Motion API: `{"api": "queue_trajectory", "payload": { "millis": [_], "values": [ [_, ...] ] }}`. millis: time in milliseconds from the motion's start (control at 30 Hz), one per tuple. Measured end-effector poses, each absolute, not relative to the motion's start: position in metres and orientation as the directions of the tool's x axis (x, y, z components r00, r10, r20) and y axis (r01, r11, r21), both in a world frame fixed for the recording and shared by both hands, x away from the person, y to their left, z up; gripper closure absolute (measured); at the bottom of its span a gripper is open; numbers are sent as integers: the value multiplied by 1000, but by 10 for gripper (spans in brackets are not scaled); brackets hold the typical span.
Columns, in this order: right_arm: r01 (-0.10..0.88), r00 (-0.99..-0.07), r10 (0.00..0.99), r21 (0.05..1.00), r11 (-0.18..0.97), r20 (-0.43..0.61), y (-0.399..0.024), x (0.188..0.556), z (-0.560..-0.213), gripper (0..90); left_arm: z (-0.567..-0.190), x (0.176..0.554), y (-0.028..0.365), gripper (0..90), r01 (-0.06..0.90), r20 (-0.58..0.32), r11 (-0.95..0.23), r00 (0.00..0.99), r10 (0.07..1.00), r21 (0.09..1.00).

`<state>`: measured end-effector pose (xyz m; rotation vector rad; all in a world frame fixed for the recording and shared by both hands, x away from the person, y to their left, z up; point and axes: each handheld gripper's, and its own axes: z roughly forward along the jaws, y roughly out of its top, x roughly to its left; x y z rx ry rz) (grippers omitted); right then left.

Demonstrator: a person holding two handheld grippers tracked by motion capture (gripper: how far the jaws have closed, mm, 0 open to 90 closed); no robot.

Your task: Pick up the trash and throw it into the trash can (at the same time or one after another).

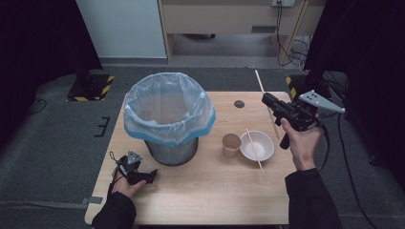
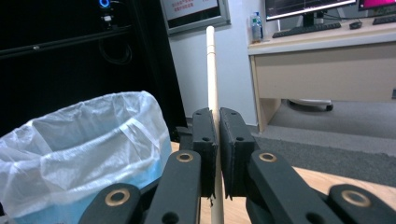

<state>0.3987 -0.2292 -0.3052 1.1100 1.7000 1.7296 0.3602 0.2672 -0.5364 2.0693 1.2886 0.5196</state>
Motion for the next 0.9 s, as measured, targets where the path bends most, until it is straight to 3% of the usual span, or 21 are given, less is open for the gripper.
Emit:
{"api": "queue_trajectory", "payload": {
  "millis": [900],
  "values": [
    [147, -642, 735, 976, -159, 216, -183, 410, -257, 859, -536, 360, 267, 0, 645, -2, -317, 442, 897, 695]
  ]
}}
